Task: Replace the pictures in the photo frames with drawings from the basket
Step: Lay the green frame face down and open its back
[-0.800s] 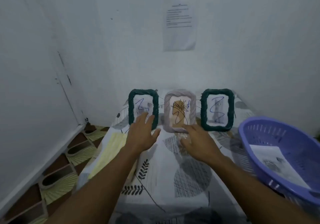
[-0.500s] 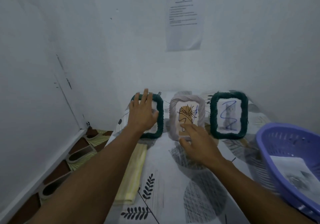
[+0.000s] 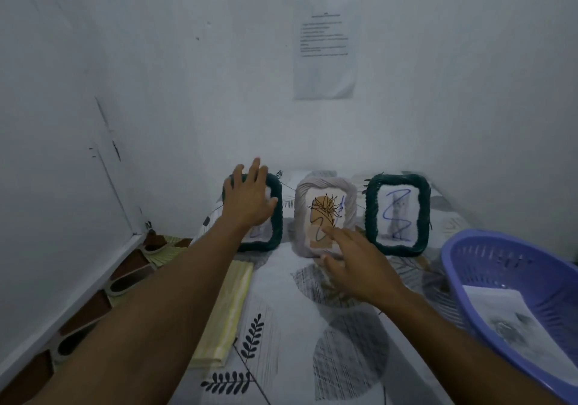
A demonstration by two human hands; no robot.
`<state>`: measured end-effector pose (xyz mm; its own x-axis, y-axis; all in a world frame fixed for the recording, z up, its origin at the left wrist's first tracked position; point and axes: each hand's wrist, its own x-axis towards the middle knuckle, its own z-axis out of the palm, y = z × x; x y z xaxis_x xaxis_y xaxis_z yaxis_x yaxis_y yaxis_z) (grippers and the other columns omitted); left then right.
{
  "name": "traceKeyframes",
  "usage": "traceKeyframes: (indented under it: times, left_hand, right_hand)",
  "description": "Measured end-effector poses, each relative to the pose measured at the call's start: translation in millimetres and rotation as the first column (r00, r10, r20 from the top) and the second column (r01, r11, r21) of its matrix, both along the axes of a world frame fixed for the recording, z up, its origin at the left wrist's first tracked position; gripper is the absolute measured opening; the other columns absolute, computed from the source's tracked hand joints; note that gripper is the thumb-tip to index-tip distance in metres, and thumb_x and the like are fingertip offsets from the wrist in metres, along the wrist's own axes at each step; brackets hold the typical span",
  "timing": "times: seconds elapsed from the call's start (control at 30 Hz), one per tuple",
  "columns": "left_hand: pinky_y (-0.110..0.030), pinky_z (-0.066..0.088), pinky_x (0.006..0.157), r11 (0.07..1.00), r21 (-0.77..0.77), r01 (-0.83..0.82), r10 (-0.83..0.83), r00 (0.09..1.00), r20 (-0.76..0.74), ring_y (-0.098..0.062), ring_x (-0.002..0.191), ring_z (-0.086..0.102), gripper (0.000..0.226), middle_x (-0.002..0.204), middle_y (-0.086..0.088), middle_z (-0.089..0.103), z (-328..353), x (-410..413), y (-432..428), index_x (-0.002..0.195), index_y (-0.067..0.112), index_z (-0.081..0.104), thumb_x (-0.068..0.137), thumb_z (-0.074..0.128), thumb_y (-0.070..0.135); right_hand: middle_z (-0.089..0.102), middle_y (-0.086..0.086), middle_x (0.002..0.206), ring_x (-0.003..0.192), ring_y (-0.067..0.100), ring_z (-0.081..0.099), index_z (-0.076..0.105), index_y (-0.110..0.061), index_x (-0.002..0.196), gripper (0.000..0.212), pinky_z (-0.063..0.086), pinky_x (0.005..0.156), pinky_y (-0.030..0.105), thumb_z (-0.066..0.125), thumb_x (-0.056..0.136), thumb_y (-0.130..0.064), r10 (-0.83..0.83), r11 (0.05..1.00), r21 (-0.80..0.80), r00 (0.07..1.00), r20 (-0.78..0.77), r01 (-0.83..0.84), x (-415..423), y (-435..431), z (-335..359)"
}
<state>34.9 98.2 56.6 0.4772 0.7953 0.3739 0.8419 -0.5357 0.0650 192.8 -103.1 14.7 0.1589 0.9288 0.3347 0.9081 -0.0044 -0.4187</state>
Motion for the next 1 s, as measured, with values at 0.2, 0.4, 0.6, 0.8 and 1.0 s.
traceKeyframes:
  times: [0.2, 0.4, 0.6, 0.8, 1.0]
  left_hand:
    - [-0.050, 0.024, 0.103, 0.993, 0.116, 0.000, -0.001, 1.000, 0.003, -0.031, 0.130, 0.028, 0.046, 0.139, -0.006, 0.039, -3, 4, -4, 0.136, 0.017, 0.039, 0.092, 0.050, 0.024]
    - [-0.041, 0.025, 0.095, 0.991, 0.096, 0.091, -0.097, 0.993, 0.068, -0.027, 0.116, 0.034, 0.040, 0.120, -0.004, 0.046, 21, -36, -25, 0.121, 0.018, 0.046, 0.083, 0.055, 0.007]
    - [-0.049, 0.041, 0.085, 0.888, -0.195, 0.417, -0.317, 0.861, 0.397, -0.032, 0.092, 0.047, 0.019, 0.088, -0.006, 0.052, 60, -60, -75, 0.082, 0.024, 0.048, 0.075, 0.035, 0.012]
    - [-0.043, 0.045, 0.091, 0.797, -0.336, 0.502, -0.231, 0.767, 0.598, -0.028, 0.101, 0.054, 0.026, 0.109, -0.016, 0.058, 31, -55, -128, 0.108, 0.005, 0.058, 0.088, 0.046, -0.006]
    - [-0.034, 0.045, 0.094, 0.864, -0.418, 0.281, 0.031, 0.798, 0.601, -0.019, 0.109, 0.050, 0.035, 0.125, -0.006, 0.047, -23, -39, -167, 0.123, 0.014, 0.048, 0.094, 0.055, 0.032]
  right_hand:
    - [0.055, 0.003, 0.133, 0.120, 0.022, 0.048, 0.042, -0.025, 0.140, 0.050, 0.046, 0.097, 0.040, 0.054, 0.092, -0.034, -0.006, 0.999, -0.046, 1.000, -0.030, 0.005, 10, 8, -10]
    - [0.058, 0.003, 0.132, 0.116, 0.015, 0.054, 0.045, -0.023, 0.140, 0.048, 0.048, 0.095, 0.033, 0.055, 0.093, -0.022, 0.024, 0.999, -0.034, 0.982, -0.186, -0.031, -7, 12, 3]
    - [0.058, -0.003, 0.124, 0.108, 0.011, 0.054, 0.048, -0.023, 0.137, 0.045, 0.048, 0.093, 0.032, 0.058, 0.093, -0.025, 0.092, 0.994, 0.075, 0.975, -0.203, -0.078, -37, -10, 40]
    - [0.066, -0.006, 0.092, 0.081, 0.009, 0.060, 0.065, -0.017, 0.104, 0.013, 0.055, 0.078, 0.030, 0.063, 0.091, -0.017, 0.040, 0.999, 0.010, 0.974, -0.221, -0.038, -47, -51, 47]
    - [0.064, 0.000, 0.085, 0.078, 0.015, 0.060, 0.059, -0.027, 0.082, 0.022, 0.045, 0.057, 0.015, 0.058, 0.094, -0.008, 0.043, 0.995, -0.055, 0.844, -0.534, -0.086, -41, -88, 41]
